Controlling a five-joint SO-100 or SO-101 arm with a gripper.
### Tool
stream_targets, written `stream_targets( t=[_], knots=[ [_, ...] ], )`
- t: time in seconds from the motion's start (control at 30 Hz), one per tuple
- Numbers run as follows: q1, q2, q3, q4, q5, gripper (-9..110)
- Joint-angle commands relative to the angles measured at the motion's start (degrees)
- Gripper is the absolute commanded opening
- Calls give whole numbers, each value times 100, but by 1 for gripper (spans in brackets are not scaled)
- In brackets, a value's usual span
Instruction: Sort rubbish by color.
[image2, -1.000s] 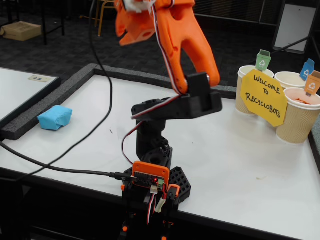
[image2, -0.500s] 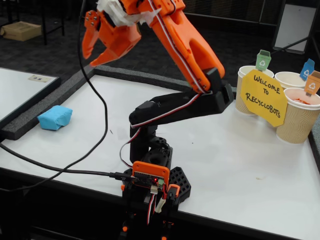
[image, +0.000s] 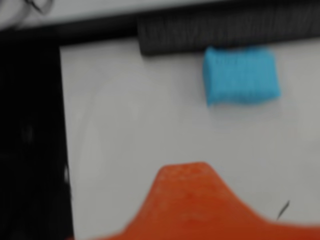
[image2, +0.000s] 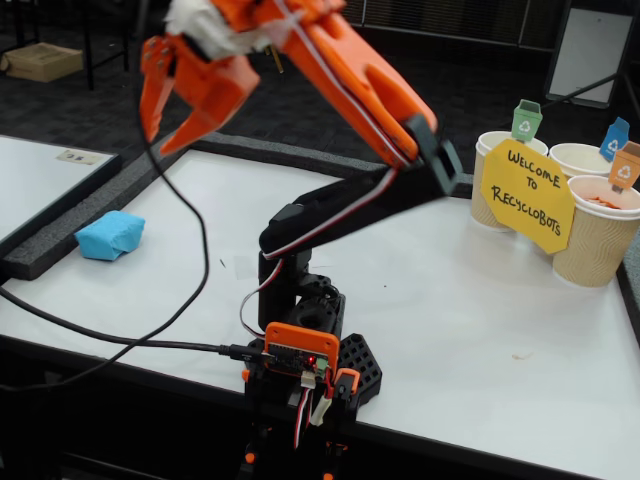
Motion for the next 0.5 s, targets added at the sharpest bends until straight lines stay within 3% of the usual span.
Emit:
stream_targets(
  t=[0.0, 0.47],
  knots=[
    [325, -624, -782, -105, -105, 0],
    [536, -3639, -2962, -308, -105, 7]
  ],
)
